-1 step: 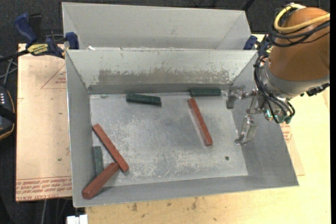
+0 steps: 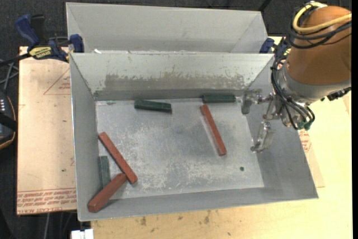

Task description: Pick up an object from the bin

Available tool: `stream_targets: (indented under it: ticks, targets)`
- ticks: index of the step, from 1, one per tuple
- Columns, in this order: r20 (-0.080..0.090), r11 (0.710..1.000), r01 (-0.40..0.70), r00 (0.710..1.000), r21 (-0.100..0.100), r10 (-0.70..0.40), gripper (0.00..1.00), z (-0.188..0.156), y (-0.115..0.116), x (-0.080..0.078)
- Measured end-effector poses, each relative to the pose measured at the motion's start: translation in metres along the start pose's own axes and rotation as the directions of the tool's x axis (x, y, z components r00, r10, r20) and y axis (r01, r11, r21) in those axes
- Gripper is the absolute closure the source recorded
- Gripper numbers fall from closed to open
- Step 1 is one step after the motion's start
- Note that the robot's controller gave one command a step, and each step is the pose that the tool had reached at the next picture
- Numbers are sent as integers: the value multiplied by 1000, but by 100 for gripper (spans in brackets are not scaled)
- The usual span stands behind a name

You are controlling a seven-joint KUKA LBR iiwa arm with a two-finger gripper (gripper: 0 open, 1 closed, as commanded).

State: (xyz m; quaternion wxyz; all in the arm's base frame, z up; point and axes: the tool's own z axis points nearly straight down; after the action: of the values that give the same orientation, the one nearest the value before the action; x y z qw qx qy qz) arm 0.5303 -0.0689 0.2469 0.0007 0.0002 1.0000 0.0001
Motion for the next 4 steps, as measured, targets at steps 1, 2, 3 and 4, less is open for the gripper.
stream_targets:
  ticks: [1, 2, 3, 4]
  targets:
    - [4, 995, -95, 995, 0, 95, 0, 55, 14, -7]
    - [-3, 976, -216, 976, -1, 216, 0, 89, 37, -9]
    - [1, 913, -407, 913, -1, 407, 0, 100, 22, -22]
    - [1, 701, -713, 701, -1, 713, 0, 148, 19, -33]
